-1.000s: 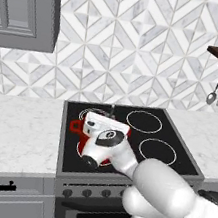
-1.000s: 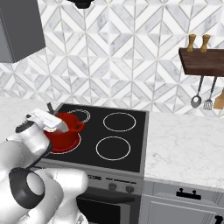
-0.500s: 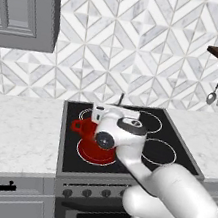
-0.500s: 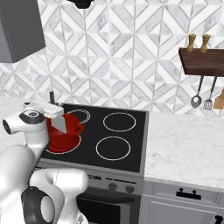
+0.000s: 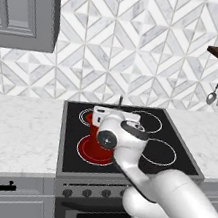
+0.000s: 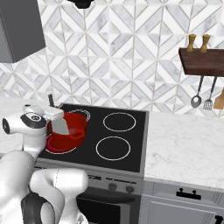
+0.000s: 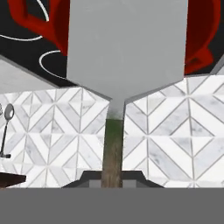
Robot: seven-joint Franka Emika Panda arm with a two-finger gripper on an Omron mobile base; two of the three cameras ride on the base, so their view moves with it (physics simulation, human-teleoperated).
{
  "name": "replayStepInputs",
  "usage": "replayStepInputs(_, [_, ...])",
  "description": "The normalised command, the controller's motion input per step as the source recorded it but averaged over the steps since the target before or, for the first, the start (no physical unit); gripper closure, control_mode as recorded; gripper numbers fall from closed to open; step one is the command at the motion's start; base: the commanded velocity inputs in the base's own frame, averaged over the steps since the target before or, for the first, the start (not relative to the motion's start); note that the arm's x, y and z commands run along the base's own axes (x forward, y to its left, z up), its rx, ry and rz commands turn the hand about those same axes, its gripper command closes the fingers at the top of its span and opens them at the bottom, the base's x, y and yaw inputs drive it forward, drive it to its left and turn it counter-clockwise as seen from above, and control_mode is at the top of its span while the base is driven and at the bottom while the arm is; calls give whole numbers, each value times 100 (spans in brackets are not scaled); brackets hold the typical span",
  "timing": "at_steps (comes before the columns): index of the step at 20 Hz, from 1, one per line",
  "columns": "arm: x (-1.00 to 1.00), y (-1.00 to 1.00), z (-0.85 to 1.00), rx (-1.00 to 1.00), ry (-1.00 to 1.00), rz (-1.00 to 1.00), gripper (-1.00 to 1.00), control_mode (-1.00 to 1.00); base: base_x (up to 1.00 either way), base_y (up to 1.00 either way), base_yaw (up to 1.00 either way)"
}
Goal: Put the potato and tomato in the pot. Retrieve the spatula and lightly stir the vegetables in the pot.
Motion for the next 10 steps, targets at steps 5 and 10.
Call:
replayStepInputs(5, [14, 0, -50, 0, 11, 0, 100, -100, 0, 0, 0])
replayStepInputs(10, [26, -2, -27, 0, 37, 15, 100, -100, 0, 0, 0])
